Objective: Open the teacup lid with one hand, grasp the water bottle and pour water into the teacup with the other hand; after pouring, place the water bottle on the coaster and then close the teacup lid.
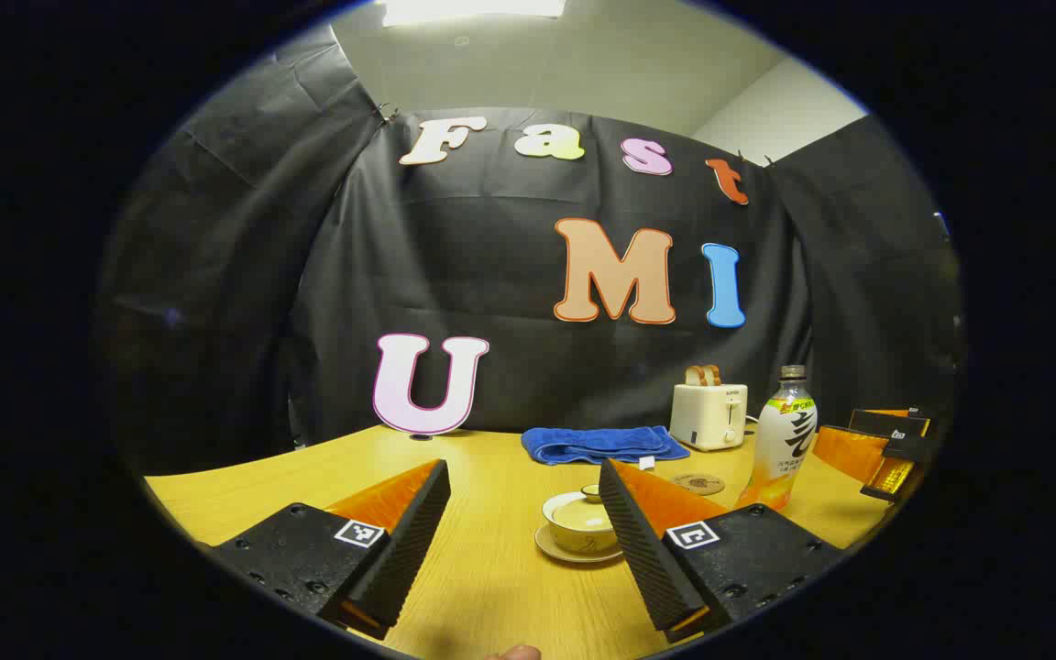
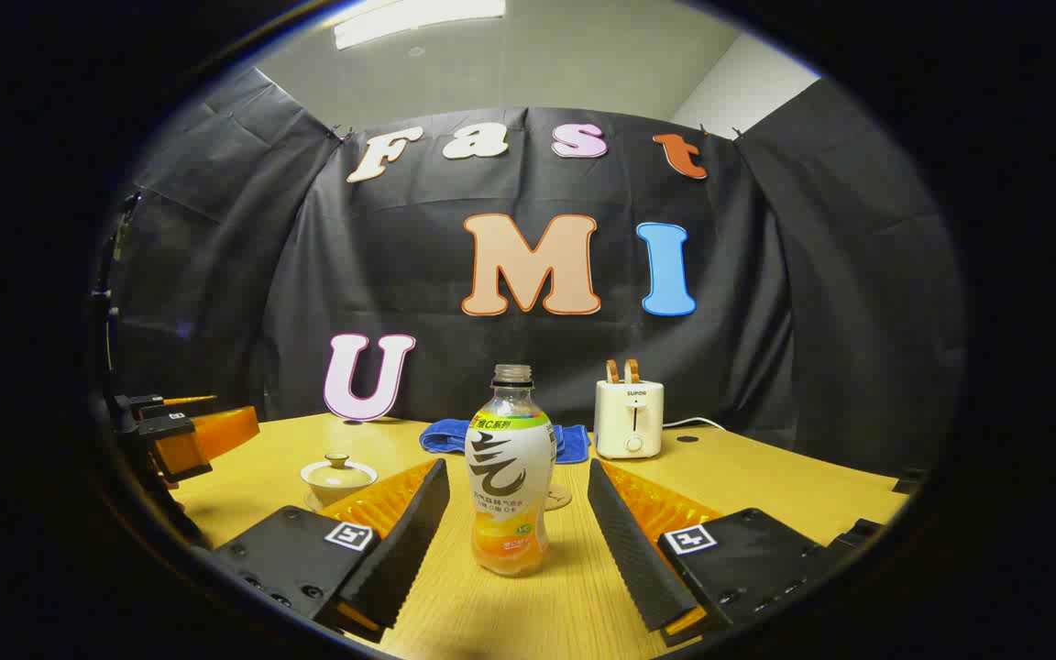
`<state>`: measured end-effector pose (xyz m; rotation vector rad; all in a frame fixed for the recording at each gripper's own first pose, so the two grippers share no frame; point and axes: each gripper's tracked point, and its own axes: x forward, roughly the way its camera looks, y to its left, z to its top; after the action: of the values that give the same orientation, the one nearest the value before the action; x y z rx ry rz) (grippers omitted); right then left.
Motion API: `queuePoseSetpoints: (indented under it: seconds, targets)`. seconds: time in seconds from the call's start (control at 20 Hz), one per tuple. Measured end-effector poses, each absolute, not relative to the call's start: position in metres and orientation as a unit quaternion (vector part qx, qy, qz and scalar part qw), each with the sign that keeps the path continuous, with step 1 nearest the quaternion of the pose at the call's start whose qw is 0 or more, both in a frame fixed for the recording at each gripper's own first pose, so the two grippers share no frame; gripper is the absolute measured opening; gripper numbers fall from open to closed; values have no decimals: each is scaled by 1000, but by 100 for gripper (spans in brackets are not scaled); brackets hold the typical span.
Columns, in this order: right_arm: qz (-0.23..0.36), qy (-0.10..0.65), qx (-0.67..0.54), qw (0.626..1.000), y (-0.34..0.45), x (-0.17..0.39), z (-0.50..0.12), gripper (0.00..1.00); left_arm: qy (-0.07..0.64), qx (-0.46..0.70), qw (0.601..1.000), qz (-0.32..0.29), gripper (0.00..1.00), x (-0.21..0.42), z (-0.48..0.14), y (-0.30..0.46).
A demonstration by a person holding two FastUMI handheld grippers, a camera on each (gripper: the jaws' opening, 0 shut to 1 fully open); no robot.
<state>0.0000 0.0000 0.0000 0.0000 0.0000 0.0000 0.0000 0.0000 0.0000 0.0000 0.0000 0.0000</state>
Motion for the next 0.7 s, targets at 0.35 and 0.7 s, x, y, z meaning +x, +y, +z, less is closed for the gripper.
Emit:
queuePoseSetpoints:
  seconds: [0.35,0.7]
  targets:
    - [-4,-4,-3,1000,0,1,1,98,-4,-1,1000,-10,95,-5,3,-6]
    - [2,-4,-7,1000,8,0,1,98,-11,6,1000,-20,95,-8,8,-10]
